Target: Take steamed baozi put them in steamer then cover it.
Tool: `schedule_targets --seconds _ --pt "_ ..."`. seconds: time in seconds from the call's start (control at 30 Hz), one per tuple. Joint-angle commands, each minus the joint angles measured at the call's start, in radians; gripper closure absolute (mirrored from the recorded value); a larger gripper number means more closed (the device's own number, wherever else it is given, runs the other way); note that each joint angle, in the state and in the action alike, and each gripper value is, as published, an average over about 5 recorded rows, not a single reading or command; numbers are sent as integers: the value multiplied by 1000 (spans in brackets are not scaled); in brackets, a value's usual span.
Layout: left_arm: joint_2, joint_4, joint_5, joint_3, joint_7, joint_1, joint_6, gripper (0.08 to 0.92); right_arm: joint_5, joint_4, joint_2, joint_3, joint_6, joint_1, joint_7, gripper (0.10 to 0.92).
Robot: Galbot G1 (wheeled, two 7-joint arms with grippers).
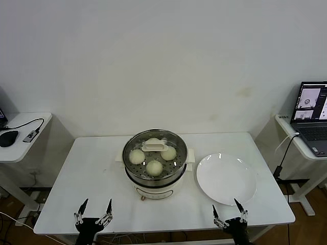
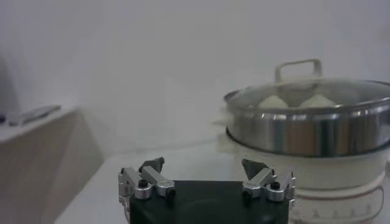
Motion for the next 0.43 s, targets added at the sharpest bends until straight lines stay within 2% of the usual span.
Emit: schedule_targets --seconds 0.03,0.43 --pt "-51 79 -78 -27 32 15 -35 177 39 66 -17 -54 -31 -35 19 203" --pt "-77 71 -73 -11 64 15 2 177 57 92 -51 -71 -58 -54 45 203"
